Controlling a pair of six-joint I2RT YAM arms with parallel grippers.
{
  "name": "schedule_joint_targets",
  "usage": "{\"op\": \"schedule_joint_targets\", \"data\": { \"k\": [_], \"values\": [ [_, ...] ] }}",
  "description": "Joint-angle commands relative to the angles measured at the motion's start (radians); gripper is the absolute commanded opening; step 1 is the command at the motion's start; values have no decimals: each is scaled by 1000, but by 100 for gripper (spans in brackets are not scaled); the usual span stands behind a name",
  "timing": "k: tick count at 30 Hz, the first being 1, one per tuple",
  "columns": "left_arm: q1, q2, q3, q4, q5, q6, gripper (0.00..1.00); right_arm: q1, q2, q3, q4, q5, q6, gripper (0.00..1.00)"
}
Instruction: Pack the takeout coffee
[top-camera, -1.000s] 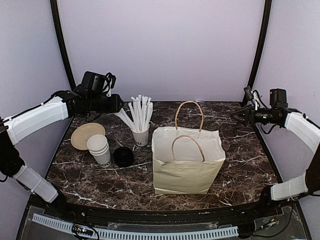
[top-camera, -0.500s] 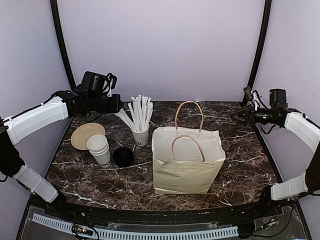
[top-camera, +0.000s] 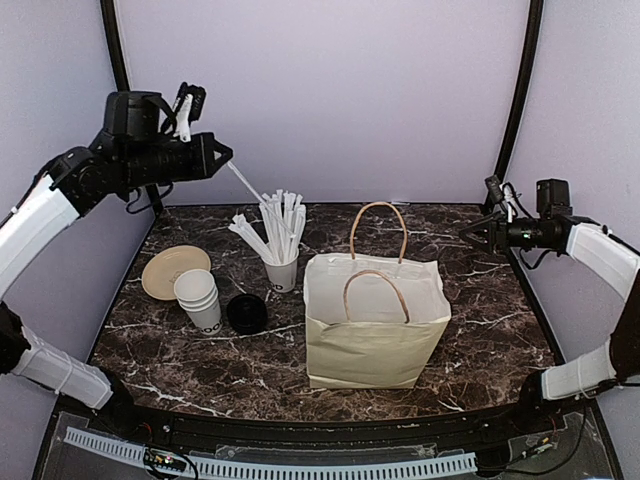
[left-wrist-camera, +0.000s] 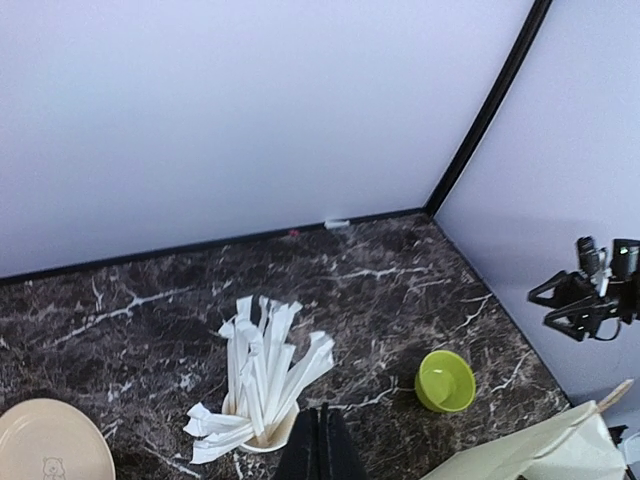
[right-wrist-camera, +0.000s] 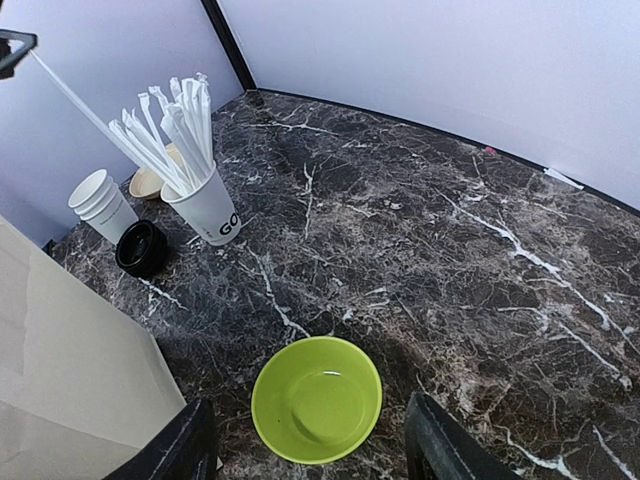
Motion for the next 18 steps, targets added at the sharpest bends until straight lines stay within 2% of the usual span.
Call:
{"op": "schedule_joint_targets", "data": {
  "k": [1, 4, 9, 14, 18],
  "values": [
    [-16, -110, 98, -41, 69, 60, 0, -4, 10, 4, 8, 0, -17, 63],
    [-22, -139, 147, -27, 228, 65, 0, -4, 14, 5, 8, 6, -18, 63],
    [-35, -156, 218, -20, 373, 31, 0, -4, 29, 6, 5, 17, -21, 63],
    [-47, -162, 202, 23, 554, -41, 0, -4, 36, 8, 2, 26, -26, 63],
    [-77, -163, 144, 82, 633, -92, 0, -4, 41, 7, -2, 30, -30, 63]
  ]
}}
